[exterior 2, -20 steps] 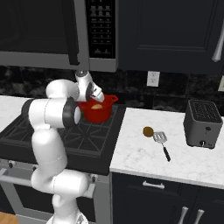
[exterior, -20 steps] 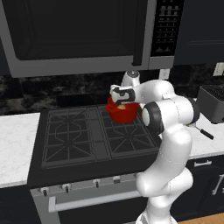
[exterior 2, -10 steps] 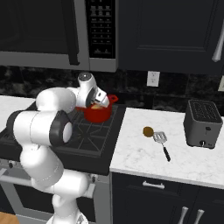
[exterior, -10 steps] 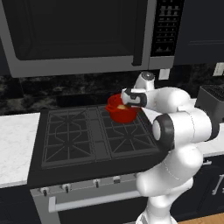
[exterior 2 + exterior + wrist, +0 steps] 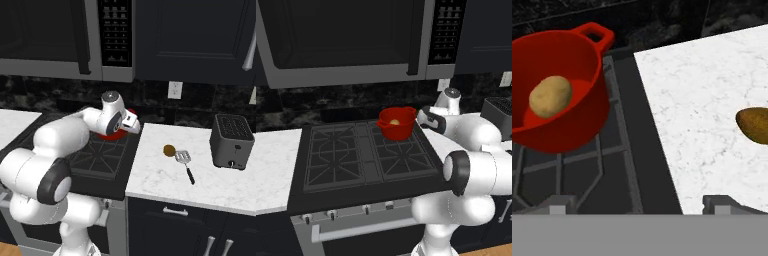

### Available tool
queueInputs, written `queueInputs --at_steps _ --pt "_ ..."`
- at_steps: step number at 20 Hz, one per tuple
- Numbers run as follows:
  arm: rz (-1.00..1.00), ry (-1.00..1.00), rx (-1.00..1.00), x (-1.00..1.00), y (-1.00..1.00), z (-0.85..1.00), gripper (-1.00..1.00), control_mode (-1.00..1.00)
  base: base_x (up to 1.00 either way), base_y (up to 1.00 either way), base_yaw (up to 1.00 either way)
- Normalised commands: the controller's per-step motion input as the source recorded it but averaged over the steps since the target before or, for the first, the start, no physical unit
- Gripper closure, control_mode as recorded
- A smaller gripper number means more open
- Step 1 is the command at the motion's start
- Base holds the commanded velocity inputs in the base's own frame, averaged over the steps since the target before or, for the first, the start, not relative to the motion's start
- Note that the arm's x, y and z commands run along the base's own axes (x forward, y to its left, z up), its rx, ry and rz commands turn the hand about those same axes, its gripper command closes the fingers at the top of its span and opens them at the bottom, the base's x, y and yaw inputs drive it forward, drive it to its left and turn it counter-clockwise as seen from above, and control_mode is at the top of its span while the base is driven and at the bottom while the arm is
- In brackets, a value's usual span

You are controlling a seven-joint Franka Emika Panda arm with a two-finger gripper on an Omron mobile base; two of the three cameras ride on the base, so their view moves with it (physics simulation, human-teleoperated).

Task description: Put the potato and avocado in the pot. Retrieve the spatula and lightly stir the vegetables in the pot.

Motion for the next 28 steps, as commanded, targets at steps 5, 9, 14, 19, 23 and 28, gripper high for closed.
queueInputs --at_steps 5,9,14,19,23,28 --pt "-0.03 0.01 -0.1 0.21 -1.0 -0.33 -1.0 -1.0 0.0 0.0 0.0" --pt "-0.02 0.04 -0.05 0.24 -1.0 -0.38 -1.0 -1.0 0.0 0.0 0.0" --pt "0.01 0.12 0.03 0.24 -0.94 -0.18 -1.0 -1.0 0.0 0.0 0.0" --pt "0.01 0.08 0.09 0.05 -0.49 -0.04 -1.0 -1.0 0.0 0.0 0.0" --pt "0.0 0.11 0.08 0.19 -0.27 -0.17 -1.0 -1.0 0.0 0.0 0.0" --pt "0.0 0.1 0.01 0.3 -0.1 -0.27 -1.0 -1.0 0.0 0.0 0.0"
